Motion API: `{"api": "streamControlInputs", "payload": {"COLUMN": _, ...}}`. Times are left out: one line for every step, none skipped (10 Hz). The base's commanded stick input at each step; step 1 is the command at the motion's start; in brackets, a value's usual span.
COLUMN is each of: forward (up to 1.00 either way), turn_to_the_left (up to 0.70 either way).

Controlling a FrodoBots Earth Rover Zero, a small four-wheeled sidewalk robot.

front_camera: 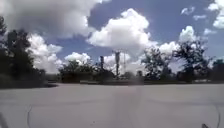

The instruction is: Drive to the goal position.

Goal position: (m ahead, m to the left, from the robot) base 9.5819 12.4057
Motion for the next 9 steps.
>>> {"api": "streamControlInputs", "payload": {"forward": 0.85, "turn_to_the_left": 0.0}}
{"api": "streamControlInputs", "payload": {"forward": 0.85, "turn_to_the_left": 0.0}}
{"api": "streamControlInputs", "payload": {"forward": 0.85, "turn_to_the_left": 0.0}}
{"api": "streamControlInputs", "payload": {"forward": 0.85, "turn_to_the_left": 0.0}}
{"api": "streamControlInputs", "payload": {"forward": 0.85, "turn_to_the_left": 0.0}}
{"api": "streamControlInputs", "payload": {"forward": 0.85, "turn_to_the_left": 0.0}}
{"api": "streamControlInputs", "payload": {"forward": 0.85, "turn_to_the_left": 0.0}}
{"api": "streamControlInputs", "payload": {"forward": 0.85, "turn_to_the_left": 0.0}}
{"api": "streamControlInputs", "payload": {"forward": 0.85, "turn_to_the_left": 0.0}}
